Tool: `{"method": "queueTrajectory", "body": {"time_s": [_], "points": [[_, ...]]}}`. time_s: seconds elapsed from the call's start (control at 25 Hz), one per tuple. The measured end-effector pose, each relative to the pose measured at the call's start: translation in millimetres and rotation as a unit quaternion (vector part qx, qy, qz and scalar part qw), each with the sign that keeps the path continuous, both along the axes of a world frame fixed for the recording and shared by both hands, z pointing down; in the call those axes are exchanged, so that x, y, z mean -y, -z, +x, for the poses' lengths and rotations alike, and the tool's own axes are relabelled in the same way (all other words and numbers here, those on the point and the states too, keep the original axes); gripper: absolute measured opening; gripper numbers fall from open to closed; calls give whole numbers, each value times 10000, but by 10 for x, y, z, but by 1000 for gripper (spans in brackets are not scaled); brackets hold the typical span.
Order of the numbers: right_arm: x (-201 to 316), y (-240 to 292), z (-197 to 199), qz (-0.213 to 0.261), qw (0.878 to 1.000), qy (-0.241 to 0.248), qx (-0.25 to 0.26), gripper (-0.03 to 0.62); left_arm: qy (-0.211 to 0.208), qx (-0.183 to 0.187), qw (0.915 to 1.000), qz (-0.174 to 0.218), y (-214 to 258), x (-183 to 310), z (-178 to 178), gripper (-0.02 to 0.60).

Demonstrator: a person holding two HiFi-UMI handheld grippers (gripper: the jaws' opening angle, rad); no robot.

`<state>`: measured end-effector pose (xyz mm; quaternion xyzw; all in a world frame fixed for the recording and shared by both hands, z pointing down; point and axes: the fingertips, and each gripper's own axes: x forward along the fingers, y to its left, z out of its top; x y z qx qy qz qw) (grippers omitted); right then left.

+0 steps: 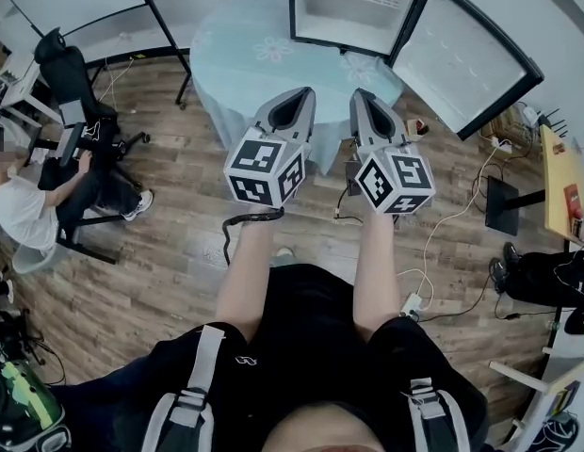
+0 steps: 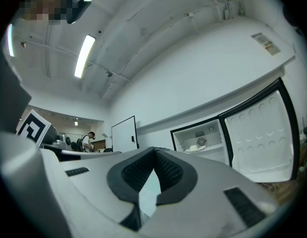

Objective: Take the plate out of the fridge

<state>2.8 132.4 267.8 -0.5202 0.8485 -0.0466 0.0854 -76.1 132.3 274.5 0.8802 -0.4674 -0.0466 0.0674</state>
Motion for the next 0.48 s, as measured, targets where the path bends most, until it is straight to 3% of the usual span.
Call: {"method": "queueTrajectory", "body": {"time_s": [0.12,0.32,0.48], "points": [[128,28,-65,23,9999,-120,55,5,-21,191,9997,151,36,119,-84,-5],[276,-130,-398,-49,9999,-129,-42,5,-93,98,9998,151,-51,265,-354,-5],[317,-196,-597,-110,9988,-74,-480,5,-193,-181,9996,60,-48,350,-484,-5]]}}
